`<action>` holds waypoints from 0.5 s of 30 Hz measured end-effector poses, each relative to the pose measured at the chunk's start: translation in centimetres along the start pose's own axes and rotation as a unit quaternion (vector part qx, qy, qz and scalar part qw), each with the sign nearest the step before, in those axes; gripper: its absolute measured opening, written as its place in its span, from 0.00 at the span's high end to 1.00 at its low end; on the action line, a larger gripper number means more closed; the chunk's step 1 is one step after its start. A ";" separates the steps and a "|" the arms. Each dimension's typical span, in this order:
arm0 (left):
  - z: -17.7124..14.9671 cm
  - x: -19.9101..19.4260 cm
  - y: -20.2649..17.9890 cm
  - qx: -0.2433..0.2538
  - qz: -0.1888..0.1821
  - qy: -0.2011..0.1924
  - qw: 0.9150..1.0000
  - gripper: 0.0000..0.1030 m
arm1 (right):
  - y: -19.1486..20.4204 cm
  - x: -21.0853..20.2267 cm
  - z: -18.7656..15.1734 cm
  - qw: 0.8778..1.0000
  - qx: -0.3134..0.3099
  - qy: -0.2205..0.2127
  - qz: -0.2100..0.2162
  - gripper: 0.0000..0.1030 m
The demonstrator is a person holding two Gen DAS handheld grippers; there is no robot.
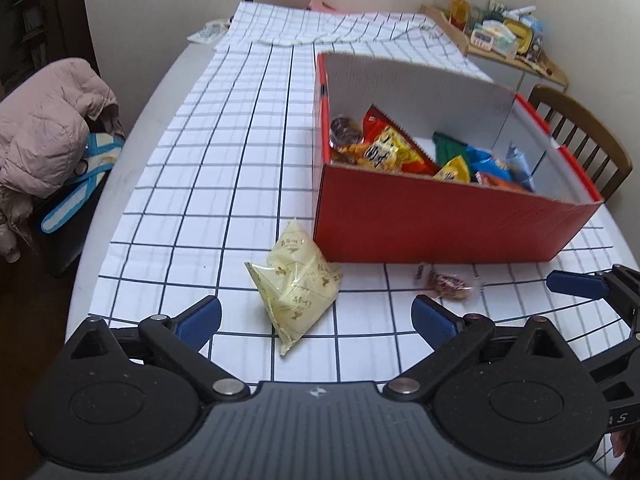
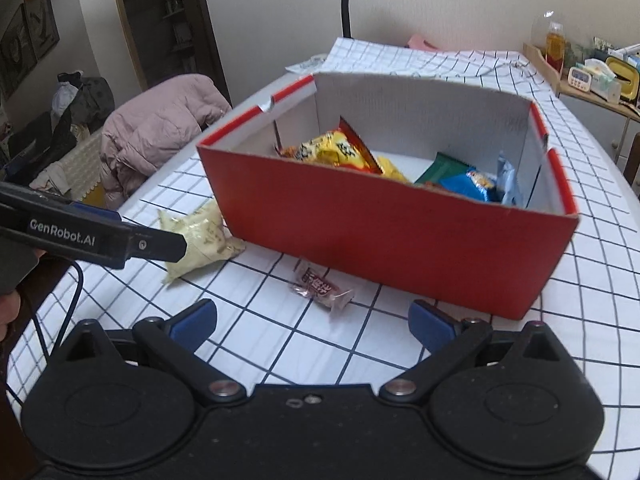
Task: Organize snacks
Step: 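Withdraw both open tools from the box toward the remaining snacks on the table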
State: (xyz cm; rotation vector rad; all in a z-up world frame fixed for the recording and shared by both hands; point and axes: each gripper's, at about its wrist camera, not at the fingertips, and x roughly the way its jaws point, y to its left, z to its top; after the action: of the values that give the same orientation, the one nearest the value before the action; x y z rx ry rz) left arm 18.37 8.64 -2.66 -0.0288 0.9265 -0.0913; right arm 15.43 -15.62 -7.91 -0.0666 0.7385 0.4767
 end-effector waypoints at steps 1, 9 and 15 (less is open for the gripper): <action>0.0 0.4 0.0 0.002 0.002 0.004 1.000 0.01 | 0.0 0.4 0.0 1.000 -0.002 0.003 -0.002 0.02; 0.1 3.4 0.2 0.018 0.022 0.024 0.999 0.01 | -0.1 3.5 0.3 0.999 -0.013 0.031 -0.012 0.17; 0.1 4.8 0.0 0.028 0.037 0.034 0.998 0.01 | 0.1 4.9 0.6 0.998 -0.029 0.041 -0.023 0.27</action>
State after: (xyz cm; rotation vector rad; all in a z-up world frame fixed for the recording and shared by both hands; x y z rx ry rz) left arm 21.36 8.21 -6.45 0.0603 0.9909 -0.0500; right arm 18.91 -13.47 -10.66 -0.1582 0.8012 0.4533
